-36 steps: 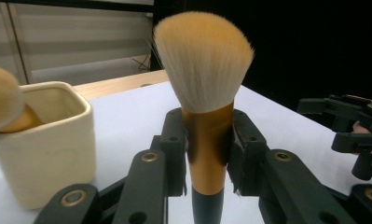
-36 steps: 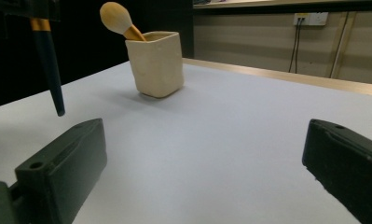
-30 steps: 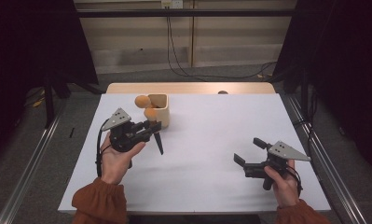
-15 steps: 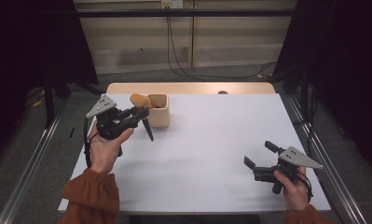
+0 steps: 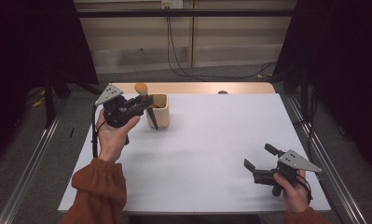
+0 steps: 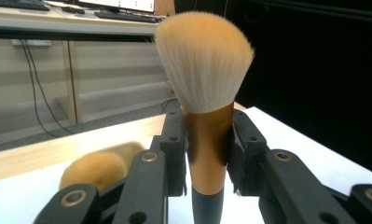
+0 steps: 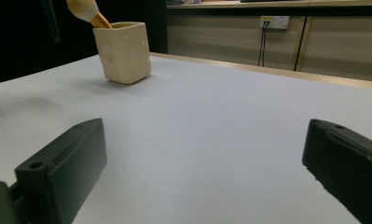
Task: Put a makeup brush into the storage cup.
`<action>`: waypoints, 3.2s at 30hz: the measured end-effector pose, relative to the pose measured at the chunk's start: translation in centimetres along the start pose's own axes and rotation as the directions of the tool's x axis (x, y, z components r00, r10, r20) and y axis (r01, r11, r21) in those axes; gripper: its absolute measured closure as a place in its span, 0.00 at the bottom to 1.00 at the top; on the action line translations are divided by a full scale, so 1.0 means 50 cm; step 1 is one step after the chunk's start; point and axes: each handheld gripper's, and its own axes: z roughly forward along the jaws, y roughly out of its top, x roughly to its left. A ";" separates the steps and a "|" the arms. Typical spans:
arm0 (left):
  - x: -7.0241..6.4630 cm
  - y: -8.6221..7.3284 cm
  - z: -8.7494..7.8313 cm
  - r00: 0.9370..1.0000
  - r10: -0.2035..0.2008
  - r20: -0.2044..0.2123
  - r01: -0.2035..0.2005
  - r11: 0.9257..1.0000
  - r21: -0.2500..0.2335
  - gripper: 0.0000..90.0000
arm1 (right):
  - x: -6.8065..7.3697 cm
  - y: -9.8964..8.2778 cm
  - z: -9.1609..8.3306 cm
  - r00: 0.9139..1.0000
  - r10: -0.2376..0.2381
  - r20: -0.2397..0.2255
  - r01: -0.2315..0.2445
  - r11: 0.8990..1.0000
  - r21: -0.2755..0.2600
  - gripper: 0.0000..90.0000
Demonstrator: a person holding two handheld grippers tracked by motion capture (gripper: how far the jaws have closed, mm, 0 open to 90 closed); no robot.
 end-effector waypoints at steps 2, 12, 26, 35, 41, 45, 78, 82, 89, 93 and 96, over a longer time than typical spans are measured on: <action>0.000 0.008 0.006 1.000 0.016 -0.006 -0.016 1.000 -0.006 0.78 | 0.001 0.001 0.000 1.000 0.006 -0.002 -0.006 1.000 -0.008 0.00; 0.007 0.037 0.031 0.998 0.063 -0.010 -0.063 0.998 -0.026 0.78 | 0.002 0.002 -0.001 1.000 0.008 -0.011 -0.008 1.000 -0.012 0.00; 0.034 0.059 0.056 0.997 0.062 -0.045 -0.064 0.996 -0.057 0.78 | 0.002 0.001 -0.001 1.000 0.007 -0.014 -0.007 1.000 -0.014 0.00; 0.045 0.056 0.087 0.996 0.068 -0.062 -0.072 0.996 -0.060 0.78 | 0.003 0.001 0.000 1.000 0.006 -0.026 -0.006 1.000 -0.012 0.00; 0.050 0.051 0.101 0.996 0.064 -0.069 -0.068 0.996 -0.050 0.78 | 0.003 0.000 -0.001 1.000 0.006 -0.025 -0.006 1.000 -0.010 0.00; 0.050 0.047 0.110 0.994 0.078 -0.077 -0.082 0.996 -0.047 0.78 | 0.003 0.000 0.000 1.000 0.007 -0.029 -0.007 1.000 -0.010 0.00; 0.048 -0.017 0.171 0.991 0.107 -0.084 -0.101 0.992 0.069 0.79 | 0.002 -0.003 -0.002 1.000 0.001 -0.030 -0.001 1.000 -0.005 0.00; 0.051 -0.026 0.174 0.992 0.102 -0.080 -0.095 0.992 0.079 0.78 | 0.002 -0.003 -0.001 0.999 -0.001 -0.032 0.001 1.000 -0.004 0.00; 0.052 -0.032 0.180 0.992 0.097 -0.075 -0.090 0.992 0.092 0.78 | 0.002 -0.003 -0.001 0.999 0.002 -0.033 -0.002 1.000 -0.003 0.00; 0.053 -0.037 0.181 0.993 0.096 -0.073 -0.088 0.991 0.101 0.78 | 0.002 -0.003 -0.002 0.999 0.000 -0.034 0.000 1.000 -0.005 0.00; 0.054 -0.039 0.182 0.994 0.086 -0.073 -0.078 0.991 0.104 0.78 | 0.002 -0.003 -0.002 1.000 -0.002 -0.029 0.002 1.000 -0.004 0.00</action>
